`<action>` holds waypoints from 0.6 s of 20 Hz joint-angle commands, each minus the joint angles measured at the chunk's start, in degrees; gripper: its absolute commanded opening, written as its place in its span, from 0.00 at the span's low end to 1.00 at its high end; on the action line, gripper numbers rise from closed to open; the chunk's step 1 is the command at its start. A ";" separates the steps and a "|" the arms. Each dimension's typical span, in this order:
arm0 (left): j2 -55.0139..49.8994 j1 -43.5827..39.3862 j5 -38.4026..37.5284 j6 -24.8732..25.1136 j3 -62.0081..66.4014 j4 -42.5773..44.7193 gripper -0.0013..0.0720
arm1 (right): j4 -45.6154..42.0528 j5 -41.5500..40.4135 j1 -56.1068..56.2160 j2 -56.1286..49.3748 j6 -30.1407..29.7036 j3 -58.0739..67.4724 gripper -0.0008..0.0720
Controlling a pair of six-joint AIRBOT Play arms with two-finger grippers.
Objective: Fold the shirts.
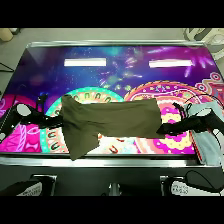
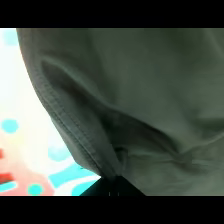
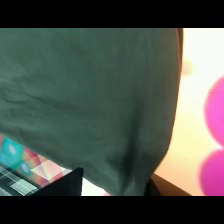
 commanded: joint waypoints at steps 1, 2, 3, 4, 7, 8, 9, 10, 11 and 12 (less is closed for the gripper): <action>2.73 -0.02 0.04 0.00 1.14 0.00 0.05 | 1.95 0.26 2.01 -0.04 -0.94 -0.66 0.58; 3.63 -0.04 0.02 0.00 1.81 0.00 0.05 | 1.75 0.24 4.28 -0.04 -2.14 -0.66 0.55; 4.61 -0.02 -0.66 0.02 2.58 0.00 0.05 | 1.03 -0.20 6.82 -0.04 -2.82 -0.59 0.25; 5.70 -0.02 -2.38 0.15 3.50 0.04 0.05 | -0.22 -0.42 8.37 -0.04 -2.75 -0.17 0.04; 11.43 0.04 -5.88 3.50 7.58 2.25 0.05 | -1.01 4.26 8.90 1.31 -4.35 4.92 0.04; 14.08 0.04 -5.53 3.43 10.67 3.50 0.05 | -0.98 6.01 8.90 3.06 -4.96 8.15 0.04; 16.76 0.04 -4.92 3.41 15.17 4.24 0.05 | -1.03 7.06 8.90 5.64 -4.96 12.39 0.04; 18.88 0.04 -4.13 3.34 20.70 4.74 0.05 | -1.01 7.21 8.90 9.18 -4.92 18.10 0.04; 20.90 0.04 -3.06 2.10 28.09 5.77 0.05 | -1.05 6.71 8.90 13.20 -4.92 24.96 0.04; 22.40 0.04 -1.60 0.74 35.82 6.95 0.05 | -1.53 5.35 8.90 17.29 -4.94 32.11 0.04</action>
